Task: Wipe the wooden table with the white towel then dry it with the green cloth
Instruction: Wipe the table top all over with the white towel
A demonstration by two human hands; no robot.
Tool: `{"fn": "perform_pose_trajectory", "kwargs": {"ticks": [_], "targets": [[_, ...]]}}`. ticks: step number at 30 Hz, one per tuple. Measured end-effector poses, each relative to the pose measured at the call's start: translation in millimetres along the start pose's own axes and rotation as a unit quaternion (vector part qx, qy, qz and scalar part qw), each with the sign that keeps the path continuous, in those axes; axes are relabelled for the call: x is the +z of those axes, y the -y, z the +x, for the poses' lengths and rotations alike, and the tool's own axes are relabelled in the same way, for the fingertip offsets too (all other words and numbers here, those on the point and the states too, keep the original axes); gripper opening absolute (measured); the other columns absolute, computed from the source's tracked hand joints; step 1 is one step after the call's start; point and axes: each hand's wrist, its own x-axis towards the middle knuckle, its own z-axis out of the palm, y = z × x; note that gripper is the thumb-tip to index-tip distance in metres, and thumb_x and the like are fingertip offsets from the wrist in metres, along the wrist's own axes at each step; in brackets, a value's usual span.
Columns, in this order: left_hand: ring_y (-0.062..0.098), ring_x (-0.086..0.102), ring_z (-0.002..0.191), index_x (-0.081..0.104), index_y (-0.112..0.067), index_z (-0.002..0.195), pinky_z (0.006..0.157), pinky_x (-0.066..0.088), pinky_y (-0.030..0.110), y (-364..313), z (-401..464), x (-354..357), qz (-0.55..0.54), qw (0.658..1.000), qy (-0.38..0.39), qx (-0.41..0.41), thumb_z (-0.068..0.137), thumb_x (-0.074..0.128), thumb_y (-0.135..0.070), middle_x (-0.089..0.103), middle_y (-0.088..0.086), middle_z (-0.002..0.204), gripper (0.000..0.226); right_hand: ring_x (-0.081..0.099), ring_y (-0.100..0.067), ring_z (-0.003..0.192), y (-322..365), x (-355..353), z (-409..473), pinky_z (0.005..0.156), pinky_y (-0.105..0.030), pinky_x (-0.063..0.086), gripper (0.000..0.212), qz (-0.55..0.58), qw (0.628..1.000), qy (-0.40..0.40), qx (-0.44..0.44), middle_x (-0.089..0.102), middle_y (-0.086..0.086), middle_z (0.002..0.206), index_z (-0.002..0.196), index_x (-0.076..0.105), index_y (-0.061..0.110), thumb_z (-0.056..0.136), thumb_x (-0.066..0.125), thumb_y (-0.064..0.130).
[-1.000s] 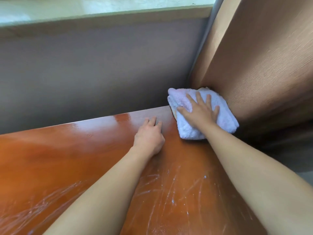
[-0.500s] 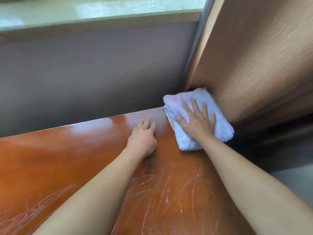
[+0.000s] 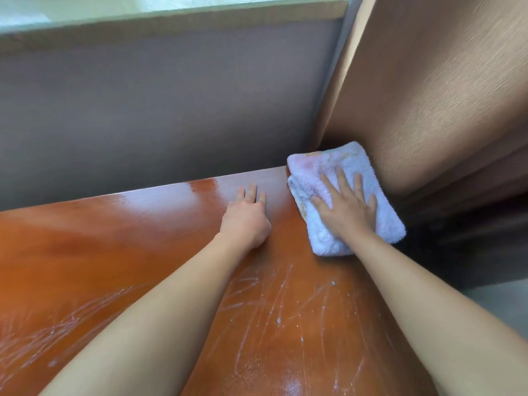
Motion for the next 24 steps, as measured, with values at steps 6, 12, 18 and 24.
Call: {"fn": "perform_pose_trajectory", "kwargs": {"ticks": [6,12,18,24], "targets": [[0.028,-0.004,0.146,0.012,-0.017,0.152,0.114,0.019,0.043,-5.5,-5.6,-1.3,0.015,1.0,-0.004,0.0,0.096,0.028,-0.016,-0.004,0.003,0.16,0.058,-0.008,-0.02,0.149,0.8,-7.4,20.9,0.117,-0.054,0.006,0.062,0.042,0.999,-0.017,0.001,-0.003,0.018,0.162,0.151,0.008,0.05,0.093,0.023,0.068],[0.031,0.008,0.144,0.021,-0.007,0.148,0.11,0.029,0.042,-25.8,-15.2,-0.2,0.007,0.999,-0.012,-0.032,0.093,0.034,-0.02,0.01,0.012,0.157,0.058,-0.005,-0.021,0.15,-23.3,15.1,-45.3,0.117,-0.052,0.009,0.063,0.01,0.999,-0.044,0.001,0.002,0.015,0.163,0.152,0.007,0.047,0.094,0.023,0.067],[0.025,0.04,0.119,0.057,-0.015,0.114,0.088,0.042,0.039,-73.1,-32.7,5.3,-0.046,0.995,-0.038,0.086,0.088,0.038,-0.018,0.048,0.004,0.124,0.033,-0.008,-0.022,0.149,-27.1,2.6,-18.3,0.117,-0.052,0.013,0.063,0.033,0.999,0.0,-0.006,-0.001,0.018,0.162,0.151,0.007,0.049,0.093,0.024,0.068],[0.026,0.034,0.125,0.051,-0.021,0.127,0.093,0.04,0.039,-79.7,-38.4,20.7,-0.006,0.994,-0.015,0.106,0.088,0.038,-0.017,0.042,0.005,0.131,0.041,-0.008,-0.021,0.149,-44.7,3.7,-41.1,0.116,-0.051,0.017,0.062,0.057,0.998,0.014,-0.019,-0.003,0.019,0.162,0.152,0.01,0.047,0.096,0.03,0.064]]}}
